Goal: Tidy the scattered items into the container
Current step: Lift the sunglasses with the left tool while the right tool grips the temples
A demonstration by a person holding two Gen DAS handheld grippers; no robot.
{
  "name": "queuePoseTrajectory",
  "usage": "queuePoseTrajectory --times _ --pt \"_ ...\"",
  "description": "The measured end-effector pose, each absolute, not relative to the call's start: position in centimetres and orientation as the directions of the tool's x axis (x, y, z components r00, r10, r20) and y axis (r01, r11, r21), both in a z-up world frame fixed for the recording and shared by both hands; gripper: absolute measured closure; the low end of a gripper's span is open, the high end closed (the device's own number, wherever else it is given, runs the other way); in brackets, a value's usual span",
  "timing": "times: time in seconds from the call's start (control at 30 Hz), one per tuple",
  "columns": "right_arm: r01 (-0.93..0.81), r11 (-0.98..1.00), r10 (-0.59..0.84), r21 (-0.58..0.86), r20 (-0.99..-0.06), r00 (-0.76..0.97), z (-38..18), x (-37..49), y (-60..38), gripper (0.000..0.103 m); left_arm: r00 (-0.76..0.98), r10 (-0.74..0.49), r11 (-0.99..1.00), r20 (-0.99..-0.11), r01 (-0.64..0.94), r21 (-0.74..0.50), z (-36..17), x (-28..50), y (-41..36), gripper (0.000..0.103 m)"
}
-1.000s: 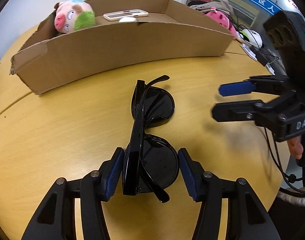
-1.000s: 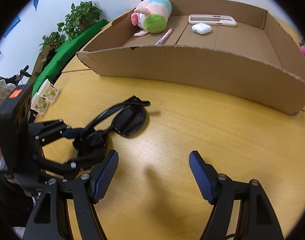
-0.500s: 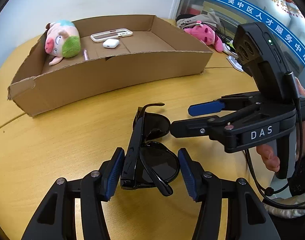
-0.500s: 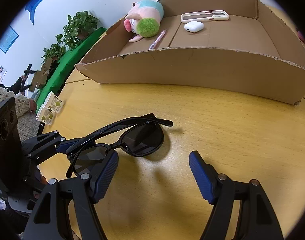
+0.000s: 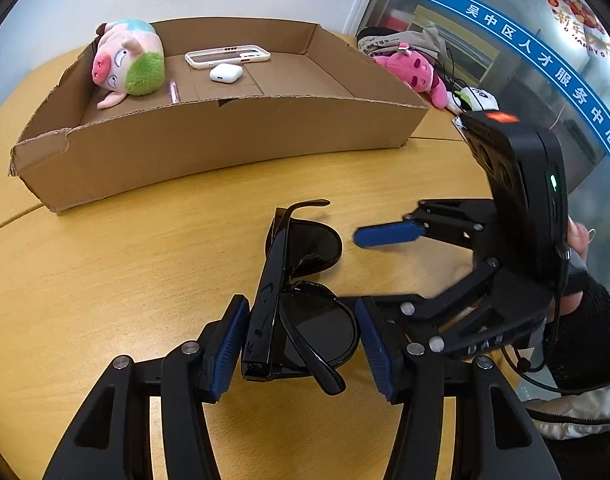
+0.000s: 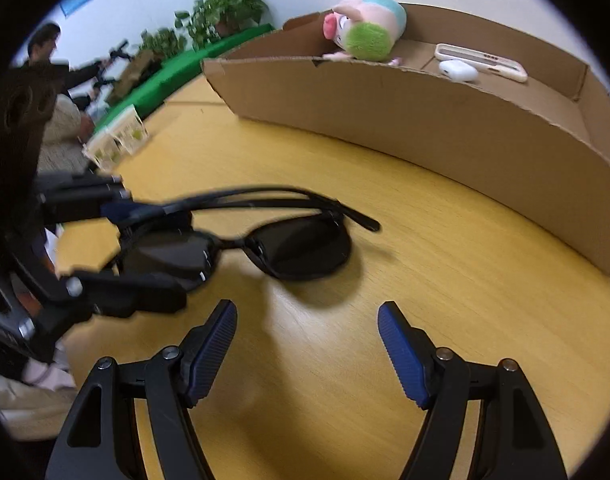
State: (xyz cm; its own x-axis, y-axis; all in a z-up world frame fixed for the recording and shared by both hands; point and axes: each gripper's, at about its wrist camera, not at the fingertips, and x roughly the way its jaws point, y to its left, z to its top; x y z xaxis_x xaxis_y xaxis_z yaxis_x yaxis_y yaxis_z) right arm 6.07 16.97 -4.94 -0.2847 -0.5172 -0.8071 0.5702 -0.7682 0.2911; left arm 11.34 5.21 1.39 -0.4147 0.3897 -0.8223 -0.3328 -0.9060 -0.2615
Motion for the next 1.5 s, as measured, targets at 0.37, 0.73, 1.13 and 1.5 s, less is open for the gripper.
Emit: queuePoseTrajectory --times 0.37,0.73,1.13,1.5 --pt "0.31 -0.67 -0.739 0.675 -0.648 -0.185 -6.4 2.9 20.5 0.048 -0.409 0.399 -0.902 -0.821 -0.337 -0.27 0.9 12.2 5.6 0.044" --pt "0.166 -0.67 -0.742 0.723 -0.648 -0.173 -7.9 2.1 21.2 0.085 -0.448 0.392 -0.906 -0.803 -0.337 -0.255 1.5 12.6 5.3 0.044" --pt "0.202 -0.608 -0.784 0.768 -0.543 -0.3 -2.2 1.4 23.8 0.09 -0.583 0.391 -0.907 -0.712 -0.375 -0.191 7.3 12.1 6.5 0.044" --pt "0.279 -0.668 -0.722 0.69 -0.51 -0.468 6.9 -4.3 27.9 0.092 -0.671 0.402 -0.891 -0.623 -0.443 -0.097 13.3 4.4 10.0 0.044"
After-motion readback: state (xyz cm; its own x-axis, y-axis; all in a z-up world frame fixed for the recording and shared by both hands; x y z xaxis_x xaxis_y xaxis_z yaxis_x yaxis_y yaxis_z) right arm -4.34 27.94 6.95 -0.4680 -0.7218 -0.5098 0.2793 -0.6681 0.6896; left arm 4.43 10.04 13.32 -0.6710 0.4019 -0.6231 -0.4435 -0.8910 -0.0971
